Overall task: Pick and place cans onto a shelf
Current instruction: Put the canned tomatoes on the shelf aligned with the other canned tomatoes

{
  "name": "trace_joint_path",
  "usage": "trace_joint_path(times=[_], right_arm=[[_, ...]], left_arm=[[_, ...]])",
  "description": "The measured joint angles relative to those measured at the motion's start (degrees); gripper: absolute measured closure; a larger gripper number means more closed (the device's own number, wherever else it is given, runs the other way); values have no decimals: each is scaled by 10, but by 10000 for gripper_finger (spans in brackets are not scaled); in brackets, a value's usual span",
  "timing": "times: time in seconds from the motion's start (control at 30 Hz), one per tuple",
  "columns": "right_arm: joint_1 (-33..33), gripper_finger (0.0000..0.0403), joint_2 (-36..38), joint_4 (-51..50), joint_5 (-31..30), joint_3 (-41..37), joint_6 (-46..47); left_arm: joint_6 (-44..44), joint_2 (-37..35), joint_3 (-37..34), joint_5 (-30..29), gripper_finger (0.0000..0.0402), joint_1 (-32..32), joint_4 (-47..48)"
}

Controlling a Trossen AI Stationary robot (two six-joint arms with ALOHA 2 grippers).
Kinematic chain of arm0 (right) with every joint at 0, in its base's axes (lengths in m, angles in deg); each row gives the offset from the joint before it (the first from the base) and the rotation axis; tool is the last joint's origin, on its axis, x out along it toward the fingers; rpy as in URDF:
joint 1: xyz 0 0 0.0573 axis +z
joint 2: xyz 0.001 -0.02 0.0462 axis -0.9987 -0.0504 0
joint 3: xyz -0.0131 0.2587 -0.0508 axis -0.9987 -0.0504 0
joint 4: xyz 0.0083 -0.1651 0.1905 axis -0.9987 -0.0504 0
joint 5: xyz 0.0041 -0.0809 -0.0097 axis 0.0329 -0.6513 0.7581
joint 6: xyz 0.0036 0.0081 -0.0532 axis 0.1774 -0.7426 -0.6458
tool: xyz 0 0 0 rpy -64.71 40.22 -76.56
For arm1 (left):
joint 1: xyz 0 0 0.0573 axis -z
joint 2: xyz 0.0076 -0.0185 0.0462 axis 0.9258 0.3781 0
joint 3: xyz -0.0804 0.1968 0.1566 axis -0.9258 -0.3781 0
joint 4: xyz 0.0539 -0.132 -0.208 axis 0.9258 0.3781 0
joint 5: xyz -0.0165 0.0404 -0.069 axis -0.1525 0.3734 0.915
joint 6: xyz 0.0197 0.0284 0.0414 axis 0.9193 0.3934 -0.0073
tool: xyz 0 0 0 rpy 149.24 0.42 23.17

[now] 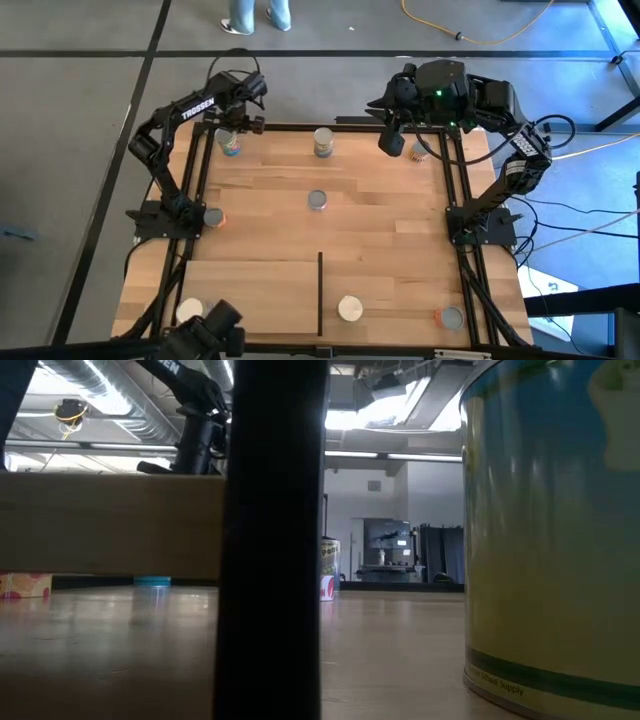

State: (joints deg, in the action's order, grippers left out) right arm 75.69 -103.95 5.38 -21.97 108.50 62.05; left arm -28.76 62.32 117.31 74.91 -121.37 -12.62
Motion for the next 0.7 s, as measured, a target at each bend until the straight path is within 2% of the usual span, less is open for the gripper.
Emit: trace_joint_path(times=[0.27,0.43,0.7], right_arm=[[0,340,0,0,0,0,0],[0,340,0,0,0,0,0],[-1,340,0,1,0,0,0]], left_arm=[[-13,-1,-2,1,335,-6,1],[-14,-1,-37,1,335,-5,-3],[-12,-1,-50,-45,335,-5,-26]])
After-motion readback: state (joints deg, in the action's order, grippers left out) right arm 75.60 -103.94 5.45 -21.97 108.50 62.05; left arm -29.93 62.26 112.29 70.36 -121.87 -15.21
